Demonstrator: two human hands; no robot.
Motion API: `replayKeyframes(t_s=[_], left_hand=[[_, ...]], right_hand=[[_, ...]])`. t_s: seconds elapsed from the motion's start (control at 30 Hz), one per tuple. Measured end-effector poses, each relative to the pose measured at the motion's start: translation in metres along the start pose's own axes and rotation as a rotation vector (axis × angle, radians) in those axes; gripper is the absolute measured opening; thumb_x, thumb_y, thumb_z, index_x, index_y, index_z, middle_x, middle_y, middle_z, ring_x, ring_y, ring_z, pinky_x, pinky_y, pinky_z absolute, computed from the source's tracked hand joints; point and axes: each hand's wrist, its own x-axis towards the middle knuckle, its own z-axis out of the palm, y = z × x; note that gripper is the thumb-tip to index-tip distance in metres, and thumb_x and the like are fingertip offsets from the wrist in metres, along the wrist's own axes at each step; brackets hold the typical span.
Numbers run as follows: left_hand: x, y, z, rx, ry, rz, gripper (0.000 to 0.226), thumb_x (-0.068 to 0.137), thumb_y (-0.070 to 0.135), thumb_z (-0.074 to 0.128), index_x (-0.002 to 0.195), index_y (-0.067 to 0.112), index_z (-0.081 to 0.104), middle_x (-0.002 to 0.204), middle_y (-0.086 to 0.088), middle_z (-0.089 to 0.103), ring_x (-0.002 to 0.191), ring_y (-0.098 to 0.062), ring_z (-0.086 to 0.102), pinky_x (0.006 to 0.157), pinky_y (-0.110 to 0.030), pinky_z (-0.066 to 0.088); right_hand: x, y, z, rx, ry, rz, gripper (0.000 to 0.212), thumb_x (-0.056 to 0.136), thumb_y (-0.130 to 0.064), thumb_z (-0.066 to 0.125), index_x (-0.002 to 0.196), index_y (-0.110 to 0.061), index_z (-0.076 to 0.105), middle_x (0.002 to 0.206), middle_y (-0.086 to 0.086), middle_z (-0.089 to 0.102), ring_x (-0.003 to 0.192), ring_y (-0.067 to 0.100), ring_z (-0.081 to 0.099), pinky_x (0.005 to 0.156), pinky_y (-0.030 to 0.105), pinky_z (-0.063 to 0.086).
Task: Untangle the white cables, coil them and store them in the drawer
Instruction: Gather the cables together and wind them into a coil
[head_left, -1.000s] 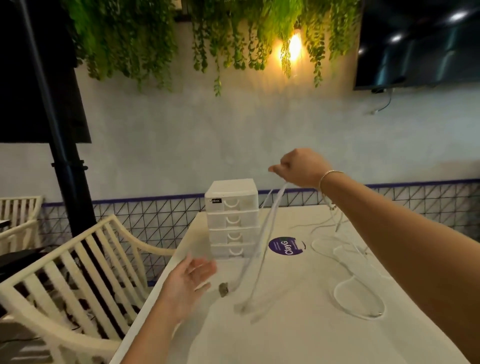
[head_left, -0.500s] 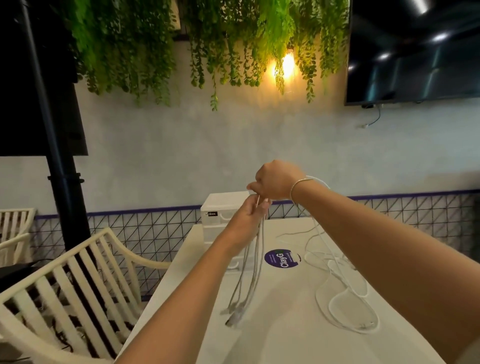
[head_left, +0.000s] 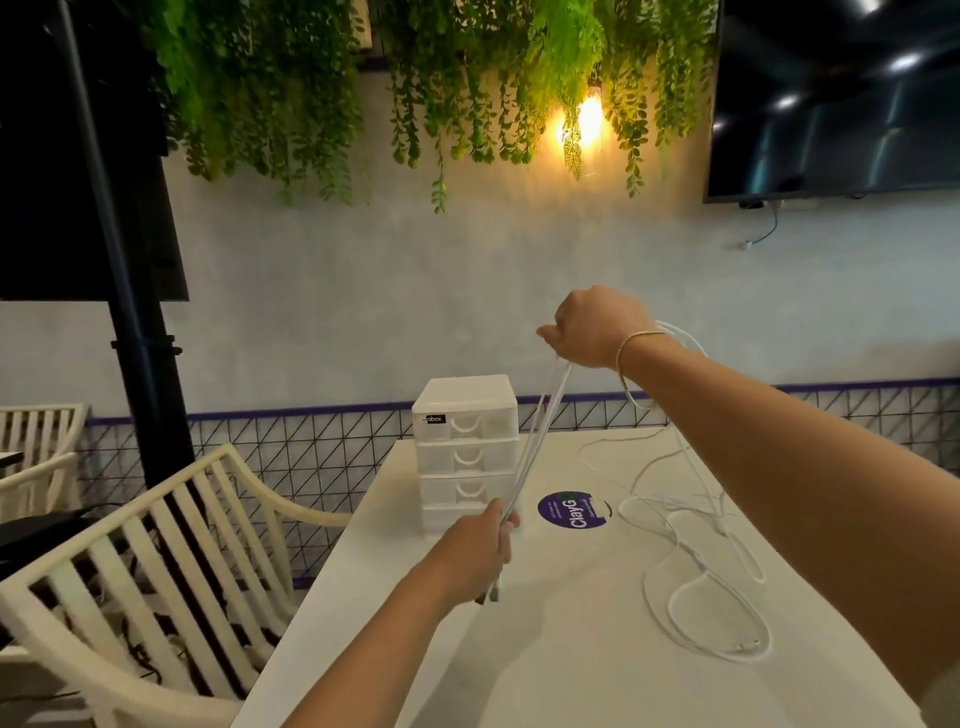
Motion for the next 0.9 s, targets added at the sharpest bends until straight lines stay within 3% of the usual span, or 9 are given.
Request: replayKeyframes(t_s=[0.07, 0.17, 0.23, 0.33, 0.43, 0.53, 0.6, 0.7, 0.9], left_hand=[[0.000, -0.001, 0.000, 0.023, -0.025, -0.051, 0.020, 0.100, 0.023, 0.032, 0.104, 0.020, 0.051, 0.098, -0.003, 0.060, 0.073, -0.012, 0.052, 0.065, -0.024, 0.048], [0.012, 0.002, -0.022, 0.113, -0.111, -0.073, 0.029, 0.093, 0.031, 0.053, 0.119, 0.019, 0.055, 0.123, -0.004, 0.057, 0.107, -0.020, 0.055, 0.096, -0.034, 0.046], [0.017, 0.024, -0.048, -0.168, -0.039, -0.026, 0.042, 0.088, 0.036, 0.059, 0.126, 0.020, 0.051, 0.127, 0.000, 0.055, 0.117, -0.019, 0.052, 0.101, -0.037, 0.042], [0.025, 0.074, -0.081, -0.724, 0.193, 0.095, 0.028, 0.095, 0.029, 0.041, 0.096, 0.010, 0.062, 0.097, -0.005, 0.067, 0.094, -0.018, 0.060, 0.090, -0.038, 0.044], [0.032, 0.098, -0.091, -0.958, 0.270, 0.072, 0.036, 0.097, 0.014, 0.026, 0.068, 0.013, 0.047, 0.052, 0.001, 0.048, 0.055, -0.014, 0.040, 0.057, -0.028, 0.041], [0.034, 0.090, -0.092, -0.815, 0.210, 0.075, 0.037, 0.099, 0.028, 0.034, 0.068, 0.016, 0.049, 0.048, 0.007, 0.032, 0.046, -0.009, 0.025, 0.044, -0.021, 0.022], [0.034, 0.077, -0.097, -0.601, 0.251, 0.092, 0.043, 0.096, 0.042, 0.045, 0.064, 0.016, 0.055, 0.047, 0.008, 0.033, 0.044, -0.009, 0.027, 0.046, -0.023, 0.024], [0.032, 0.055, -0.108, -0.339, 0.351, 0.107, 0.046, 0.093, 0.048, 0.047, 0.058, 0.017, 0.052, 0.046, 0.009, 0.036, 0.047, -0.011, 0.031, 0.054, -0.027, 0.030], [0.026, 0.014, -0.123, -0.317, 0.467, 0.034, 0.047, 0.094, 0.047, 0.046, 0.059, 0.016, 0.049, 0.055, 0.002, 0.037, 0.050, -0.014, 0.030, 0.057, -0.028, 0.029]], right_hand=[[-0.001, -0.006, 0.004, -0.010, 0.006, -0.022, 0.034, 0.094, -0.039, 0.042, 0.074, -0.015, 0.055, 0.082, 0.007, 0.056, 0.076, 0.026, 0.052, 0.065, 0.030, 0.040], [-0.001, -0.014, 0.006, 0.009, 0.015, -0.044, 0.032, 0.092, -0.036, 0.044, 0.081, -0.013, 0.062, 0.089, 0.010, 0.062, 0.078, 0.029, 0.054, 0.066, 0.028, 0.039], [0.000, -0.022, 0.007, 0.016, 0.015, -0.093, 0.033, 0.092, -0.035, 0.044, 0.088, -0.011, 0.065, 0.097, 0.013, 0.064, 0.087, 0.031, 0.058, 0.069, 0.027, 0.039], [0.001, -0.037, 0.012, -0.006, 0.001, -0.158, 0.035, 0.094, -0.034, 0.040, 0.097, -0.010, 0.065, 0.104, 0.014, 0.064, 0.096, 0.033, 0.059, 0.070, 0.030, 0.038], [0.002, -0.038, 0.010, 0.063, 0.004, -0.151, 0.039, 0.097, -0.036, 0.036, 0.085, -0.009, 0.061, 0.090, 0.010, 0.060, 0.086, 0.030, 0.056, 0.067, 0.031, 0.037], [-0.001, -0.025, 0.004, 0.307, -0.115, -0.119, 0.051, 0.098, -0.044, 0.034, 0.059, -0.013, 0.046, 0.064, 0.001, 0.048, 0.070, 0.022, 0.048, 0.059, 0.028, 0.035], [-0.006, -0.013, 0.003, 0.430, -0.241, -0.115, 0.050, 0.097, -0.048, 0.034, 0.060, -0.015, 0.045, 0.062, 0.001, 0.047, 0.062, 0.019, 0.045, 0.055, 0.026, 0.037], [-0.012, 0.011, 0.001, 0.507, -0.280, -0.036, 0.055, 0.093, -0.054, 0.038, 0.056, -0.014, 0.040, 0.054, 0.002, 0.047, 0.048, 0.017, 0.041, 0.059, 0.027, 0.039], [-0.009, 0.051, 0.000, 0.498, -0.270, 0.052, 0.057, 0.092, -0.057, 0.037, 0.057, -0.012, 0.042, 0.056, 0.006, 0.048, 0.050, 0.020, 0.040, 0.064, 0.029, 0.039]])
